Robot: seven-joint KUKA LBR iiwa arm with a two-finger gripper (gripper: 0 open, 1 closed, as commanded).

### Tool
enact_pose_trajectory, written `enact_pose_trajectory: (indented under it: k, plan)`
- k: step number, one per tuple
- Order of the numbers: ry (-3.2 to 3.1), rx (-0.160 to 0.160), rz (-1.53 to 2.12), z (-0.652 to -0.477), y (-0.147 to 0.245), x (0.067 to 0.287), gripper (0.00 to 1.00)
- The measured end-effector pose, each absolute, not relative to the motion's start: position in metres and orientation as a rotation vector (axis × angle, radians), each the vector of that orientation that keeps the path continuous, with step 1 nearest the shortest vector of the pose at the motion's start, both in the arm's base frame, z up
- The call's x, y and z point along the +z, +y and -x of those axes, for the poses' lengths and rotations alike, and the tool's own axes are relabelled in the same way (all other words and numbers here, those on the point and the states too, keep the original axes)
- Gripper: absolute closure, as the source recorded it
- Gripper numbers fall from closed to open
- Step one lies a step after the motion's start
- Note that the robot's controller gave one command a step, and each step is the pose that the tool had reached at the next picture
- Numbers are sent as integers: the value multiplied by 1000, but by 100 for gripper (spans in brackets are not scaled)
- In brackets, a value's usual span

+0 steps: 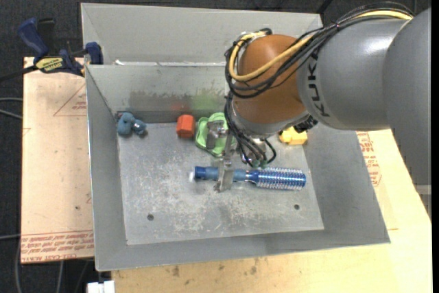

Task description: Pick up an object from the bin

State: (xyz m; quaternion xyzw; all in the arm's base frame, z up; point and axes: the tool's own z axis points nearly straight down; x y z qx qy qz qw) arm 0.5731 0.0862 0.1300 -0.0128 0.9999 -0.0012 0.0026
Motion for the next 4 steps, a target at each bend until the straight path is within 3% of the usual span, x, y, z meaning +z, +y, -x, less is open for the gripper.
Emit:
enact_pose_trajectory:
  k: [1,2,3,4]
  plan:
    - [3148,0,-35,-544,58,66,0]
    - [3140,3,-30,-547,60,70,100]
    - [3127,3,151,-531,83,245,100]
    - [3136,2,149,-530,83,241,0]
